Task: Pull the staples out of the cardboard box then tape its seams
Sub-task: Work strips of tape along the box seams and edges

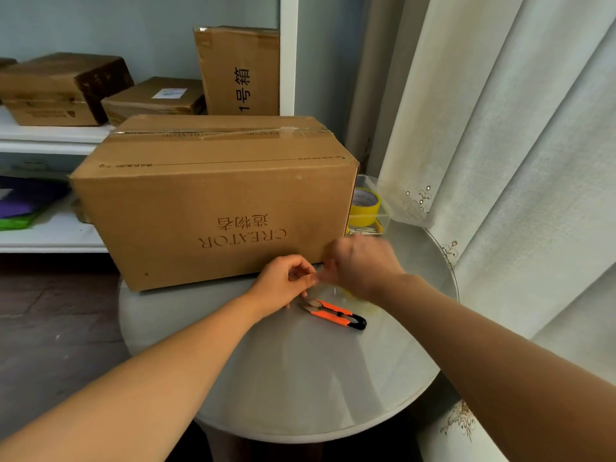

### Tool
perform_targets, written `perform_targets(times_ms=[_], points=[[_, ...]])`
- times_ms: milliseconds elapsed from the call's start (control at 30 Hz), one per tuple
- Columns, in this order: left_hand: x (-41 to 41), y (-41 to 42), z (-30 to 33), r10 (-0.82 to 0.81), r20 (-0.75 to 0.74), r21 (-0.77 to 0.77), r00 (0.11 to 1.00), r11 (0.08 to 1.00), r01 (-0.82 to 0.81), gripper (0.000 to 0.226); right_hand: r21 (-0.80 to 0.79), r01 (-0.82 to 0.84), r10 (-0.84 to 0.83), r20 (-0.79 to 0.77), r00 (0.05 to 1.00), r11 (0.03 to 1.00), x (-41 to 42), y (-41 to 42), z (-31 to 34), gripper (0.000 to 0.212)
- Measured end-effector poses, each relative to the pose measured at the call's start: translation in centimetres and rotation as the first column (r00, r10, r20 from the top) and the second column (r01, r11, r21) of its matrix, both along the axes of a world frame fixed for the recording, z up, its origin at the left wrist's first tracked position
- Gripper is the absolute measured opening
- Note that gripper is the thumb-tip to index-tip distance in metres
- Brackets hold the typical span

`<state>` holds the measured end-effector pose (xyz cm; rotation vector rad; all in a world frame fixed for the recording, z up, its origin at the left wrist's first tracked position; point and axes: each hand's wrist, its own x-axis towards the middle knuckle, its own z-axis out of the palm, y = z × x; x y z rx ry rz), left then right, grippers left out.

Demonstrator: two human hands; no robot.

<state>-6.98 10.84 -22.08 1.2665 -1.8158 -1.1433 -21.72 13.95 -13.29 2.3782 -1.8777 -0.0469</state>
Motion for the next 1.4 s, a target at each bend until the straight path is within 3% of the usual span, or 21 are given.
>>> perform_targets(times_ms=[133, 367, 467, 567, 767, 1400], points=[[0.0, 0.3, -0.3, 0.074, -0.074, -0.017, 0.994, 0.997, -0.076, 0.016, 0.350, -0.014, 0.076, -0.166, 0.983, 0.937, 1.7, 0.8, -1.0, 0.060], [-0.1, 0.1, -0.3, 0.079, -0.040, 0.009, 0.996, 0.997, -0.079, 0.009, 0.567, 0.088, -0.084, -0.033, 0.996, 0.819, 0.4, -0.5, 0.8, 0.038], [-0.2, 0.2, -0.1, 0.076, 0.003, -0.043, 0.997, 0.996, -0.076, 0.009, 0.469, 0.098, -0.090, -0.040, 0.995, 0.877, 0.1, -1.3, 2.6, 0.034], [-0.4, 0.6, -0.3, 0.125, 0.046, -0.135, 0.991, 0.984, -0.117, 0.008, 0.301, 0.070, -0.043, -0.093, 0.995, 0.951, 0.0, -1.7, 3.7, 0.045], [-0.5, 1.2, -1.4, 0.220, 0.075, -0.290, 0.973, 0.938, -0.190, 0.008, 0.190, 0.019, 0.027, -0.237, 0.971, 0.982, 0.9, -1.8, 4.3, 0.045], [-0.5, 1.4, -1.6, 0.224, 0.097, -0.347, 0.970, 0.921, -0.178, 0.009, 0.217, -0.025, 0.125, -0.459, 0.880, 0.976, 3.5, -2.0, 3.4, 0.055]])
